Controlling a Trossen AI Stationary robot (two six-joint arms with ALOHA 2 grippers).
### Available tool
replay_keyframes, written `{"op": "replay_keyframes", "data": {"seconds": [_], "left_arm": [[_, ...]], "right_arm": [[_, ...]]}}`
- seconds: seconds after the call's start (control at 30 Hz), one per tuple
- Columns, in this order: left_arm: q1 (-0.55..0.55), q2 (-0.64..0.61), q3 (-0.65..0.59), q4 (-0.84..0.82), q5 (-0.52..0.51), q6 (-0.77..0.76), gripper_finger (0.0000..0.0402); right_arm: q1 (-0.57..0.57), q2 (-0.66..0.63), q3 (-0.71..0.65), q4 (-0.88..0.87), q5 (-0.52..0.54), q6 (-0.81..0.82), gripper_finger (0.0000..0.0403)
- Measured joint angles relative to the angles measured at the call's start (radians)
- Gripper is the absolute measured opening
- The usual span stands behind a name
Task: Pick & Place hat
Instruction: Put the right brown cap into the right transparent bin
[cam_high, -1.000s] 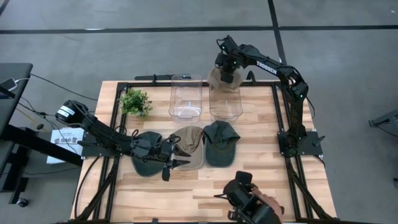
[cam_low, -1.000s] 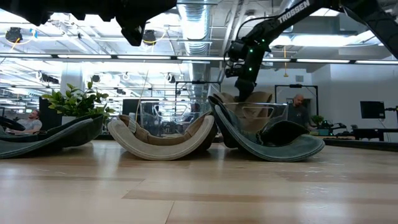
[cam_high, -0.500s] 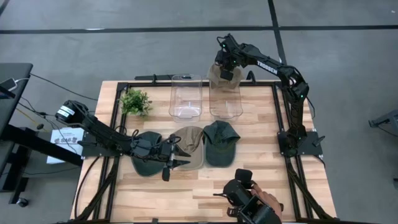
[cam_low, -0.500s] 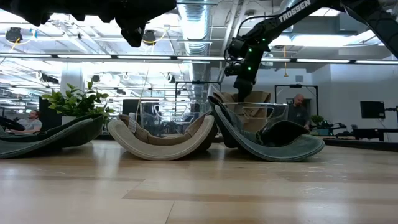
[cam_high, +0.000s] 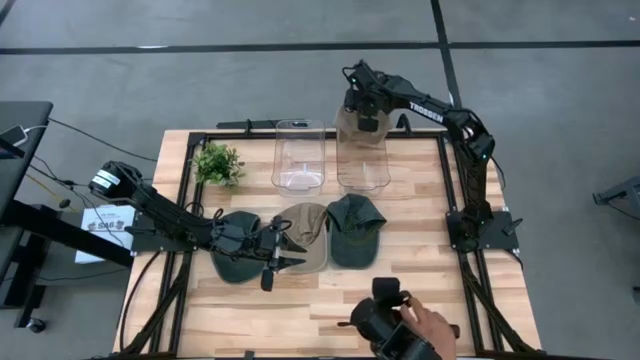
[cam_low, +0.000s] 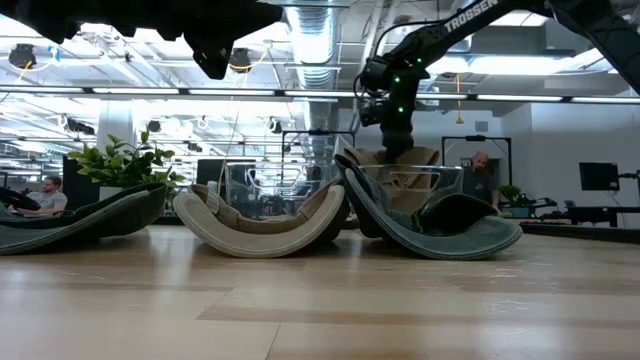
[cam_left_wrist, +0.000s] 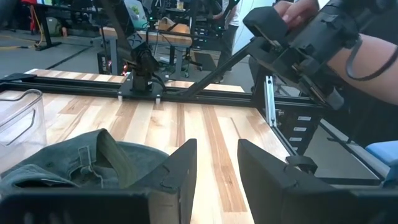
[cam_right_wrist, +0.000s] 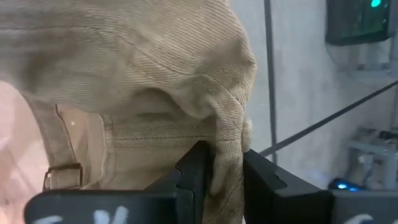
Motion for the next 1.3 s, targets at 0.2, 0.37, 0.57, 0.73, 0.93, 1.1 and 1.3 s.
{"op": "replay_keyframes", "data": {"seconds": [0.2, 0.37, 0.57, 0.73, 0.93, 1.1, 1.3], "left_arm": [[0.0, 0.0, 0.0, -0.001, 0.0, 0.0, 0.0113], [0.0, 0.0, 0.0, -0.002, 0.0, 0.0, 0.0113], [0.0, 0.0, 0.0, -0.006, 0.0, 0.0, 0.0113], [0.0, 0.0, 0.0, -0.005, 0.0, 0.0, 0.0113], [0.0, 0.0, 0.0, -0.007, 0.0, 0.0, 0.0113], [0.0, 0.0, 0.0, -0.008, 0.0, 0.0, 0.0113], [0.0, 0.0, 0.0, -0.011, 0.0, 0.0, 0.0113]], "right_arm": [[0.02, 0.0, 0.0, 0.04, 0.044, -0.028, 0.0066], [0.026, 0.0, 0.0, 0.066, 0.066, -0.036, 0.0066], [0.026, 0.0, 0.0, 0.082, 0.06, -0.035, 0.007], [0.026, 0.0, 0.0, 0.082, 0.039, -0.035, 0.0099], [0.026, 0.0, 0.0, 0.085, 0.048, -0.023, 0.0173], [0.026, 0.0, 0.0, 0.084, 0.092, -0.02, 0.0225], [0.028, -0.012, 0.0, 0.091, 0.093, -0.021, 0.023]]}}
